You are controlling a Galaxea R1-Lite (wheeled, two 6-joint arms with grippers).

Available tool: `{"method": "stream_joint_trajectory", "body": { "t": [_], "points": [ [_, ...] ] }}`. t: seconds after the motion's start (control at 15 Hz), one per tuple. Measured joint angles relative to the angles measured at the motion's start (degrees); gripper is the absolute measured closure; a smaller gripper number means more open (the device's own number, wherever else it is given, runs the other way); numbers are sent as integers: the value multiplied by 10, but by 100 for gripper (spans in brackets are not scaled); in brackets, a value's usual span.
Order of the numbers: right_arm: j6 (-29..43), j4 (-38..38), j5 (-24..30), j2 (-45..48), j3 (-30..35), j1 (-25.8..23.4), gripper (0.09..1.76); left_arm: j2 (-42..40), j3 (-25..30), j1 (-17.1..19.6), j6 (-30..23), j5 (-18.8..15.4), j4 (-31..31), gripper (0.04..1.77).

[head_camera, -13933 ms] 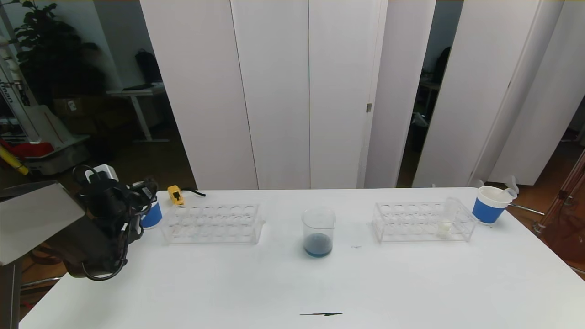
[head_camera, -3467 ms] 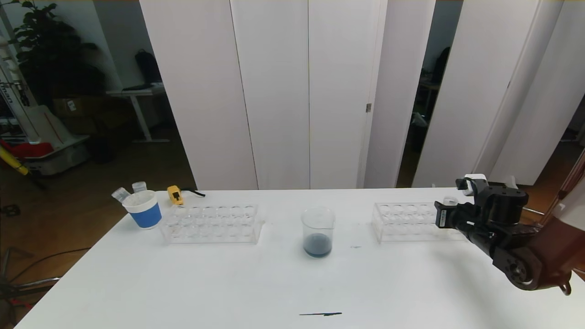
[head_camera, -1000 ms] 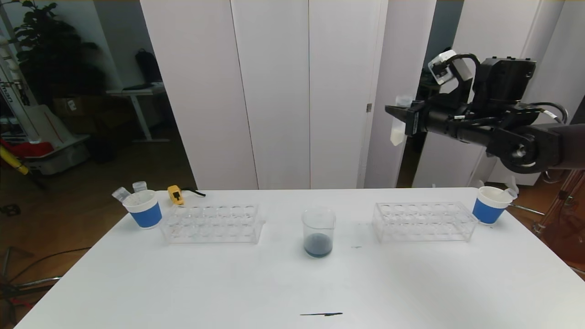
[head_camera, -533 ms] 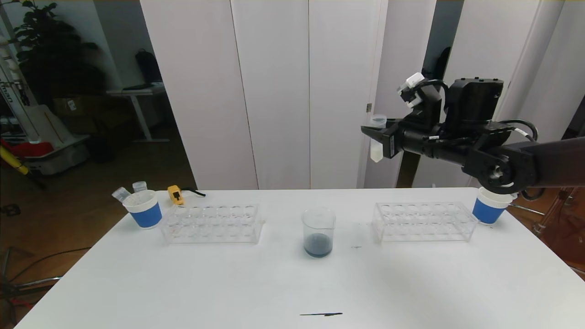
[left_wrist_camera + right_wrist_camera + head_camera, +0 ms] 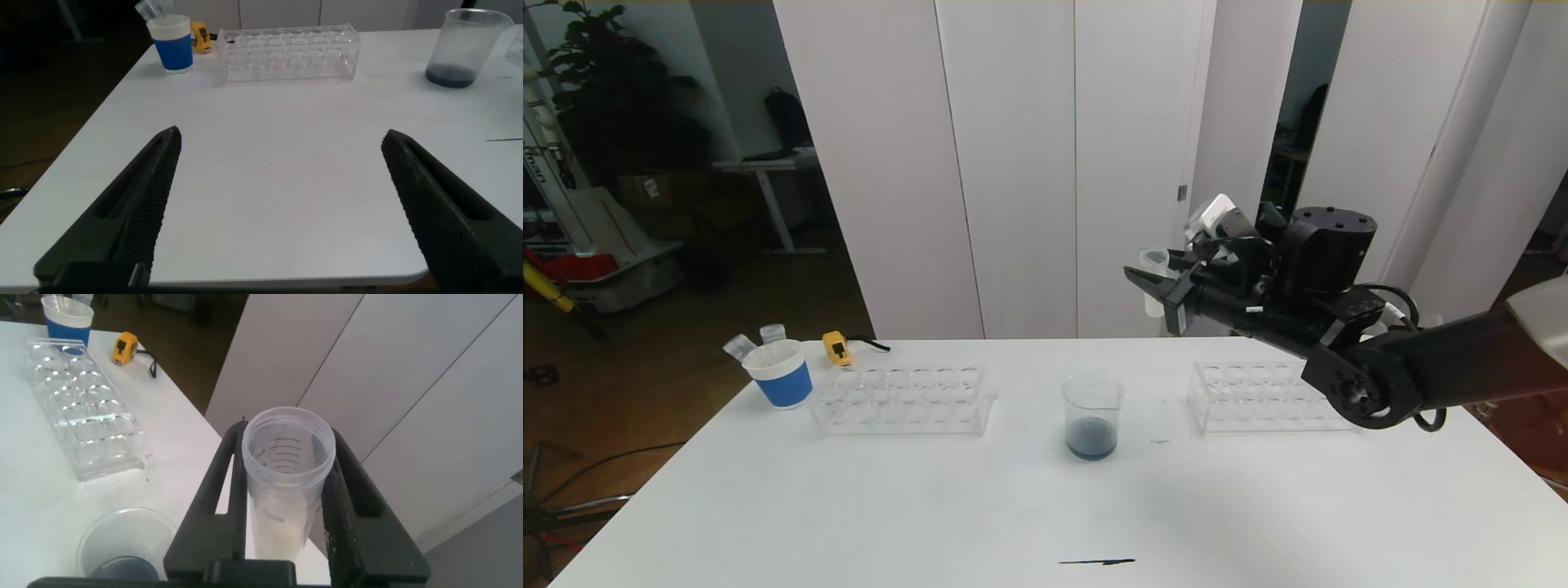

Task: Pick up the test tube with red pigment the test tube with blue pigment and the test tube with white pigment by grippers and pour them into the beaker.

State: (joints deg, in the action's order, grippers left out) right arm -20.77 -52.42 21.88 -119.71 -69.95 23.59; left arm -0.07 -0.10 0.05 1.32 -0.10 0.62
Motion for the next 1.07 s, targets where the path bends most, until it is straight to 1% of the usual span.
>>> {"method": "stream_joint_trajectory", "body": {
  "t": [0.07,0.2,0.4,0.73,1.07],
  "points": [
    [-10,-14,0,-4,12,6,125,0,0,0,0,0,0,6],
    [-55,-25,-1,-10,29,13,125,0,0,0,0,0,0,6],
    [-101,-31,5,-17,40,20,125,0,0,0,0,0,0,6],
    [-163,-88,50,-33,47,24,125,0,0,0,0,0,0,6],
    [-263,-92,113,-56,41,7,125,0,0,0,0,0,0,6]
  ]
}}
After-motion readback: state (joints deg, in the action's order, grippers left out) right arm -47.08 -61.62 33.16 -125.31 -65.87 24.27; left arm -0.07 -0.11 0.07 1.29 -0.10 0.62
